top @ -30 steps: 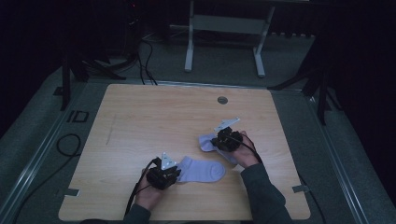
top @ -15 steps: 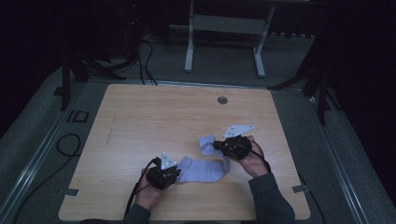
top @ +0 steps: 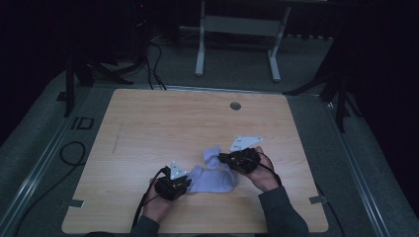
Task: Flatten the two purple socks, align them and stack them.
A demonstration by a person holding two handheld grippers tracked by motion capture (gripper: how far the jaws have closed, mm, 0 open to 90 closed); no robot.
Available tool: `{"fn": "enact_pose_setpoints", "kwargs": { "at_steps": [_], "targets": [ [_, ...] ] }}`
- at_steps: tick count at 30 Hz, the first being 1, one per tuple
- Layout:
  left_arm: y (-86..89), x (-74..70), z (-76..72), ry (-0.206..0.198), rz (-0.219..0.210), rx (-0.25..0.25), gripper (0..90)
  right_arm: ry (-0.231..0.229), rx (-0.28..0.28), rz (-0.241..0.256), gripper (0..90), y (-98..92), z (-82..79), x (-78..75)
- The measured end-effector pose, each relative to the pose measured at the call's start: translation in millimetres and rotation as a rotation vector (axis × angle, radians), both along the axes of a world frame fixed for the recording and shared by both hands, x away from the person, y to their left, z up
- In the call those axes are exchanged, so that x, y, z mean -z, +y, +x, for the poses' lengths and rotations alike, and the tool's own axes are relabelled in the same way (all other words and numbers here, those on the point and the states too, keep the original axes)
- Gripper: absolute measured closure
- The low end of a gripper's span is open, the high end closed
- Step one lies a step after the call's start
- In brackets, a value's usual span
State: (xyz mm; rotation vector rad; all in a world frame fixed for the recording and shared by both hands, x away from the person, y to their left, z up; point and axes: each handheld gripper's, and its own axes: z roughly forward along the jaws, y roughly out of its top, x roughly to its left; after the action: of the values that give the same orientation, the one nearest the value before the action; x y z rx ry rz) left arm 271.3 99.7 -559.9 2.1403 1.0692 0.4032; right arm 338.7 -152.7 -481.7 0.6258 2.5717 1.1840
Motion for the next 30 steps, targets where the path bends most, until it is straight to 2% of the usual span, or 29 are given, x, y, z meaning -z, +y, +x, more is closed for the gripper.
{"fn": "enact_pose_setpoints", "kwargs": {
  "at_steps": [10, 15, 17, 19, 26, 30],
  "targets": [
    [1.3, -0.5, 0.2, 0.003, -0.013, -0.006, 72.8, 0.038, -0.054, -0.003, 86.7, 22.1, -5.1, 19.5],
    [12.6, -11.8, -0.5, -0.020, -0.073, -0.009, 70.1, 0.044, -0.058, -0.009, 86.8, 25.0, -6.5, 24.1],
    [15.8, -16.6, -1.7, -0.035, -0.072, -0.019, 67.5, 0.044, -0.060, -0.011, 86.8, 25.8, -6.4, 25.1],
    [16.7, -21.1, -3.0, -0.039, -0.091, -0.021, 66.5, 0.044, -0.065, -0.020, 86.8, 27.0, -6.2, 25.5],
    [4.1, -31.5, -1.3, -0.026, -0.147, 0.038, 63.0, 0.038, -0.065, -0.030, 86.8, 29.5, -6.5, 27.4],
    [-7.4, -33.7, 2.3, -0.023, -0.148, 0.062, 63.2, 0.042, -0.069, -0.030, 86.9, 29.7, -6.5, 29.3]
  ]
}}
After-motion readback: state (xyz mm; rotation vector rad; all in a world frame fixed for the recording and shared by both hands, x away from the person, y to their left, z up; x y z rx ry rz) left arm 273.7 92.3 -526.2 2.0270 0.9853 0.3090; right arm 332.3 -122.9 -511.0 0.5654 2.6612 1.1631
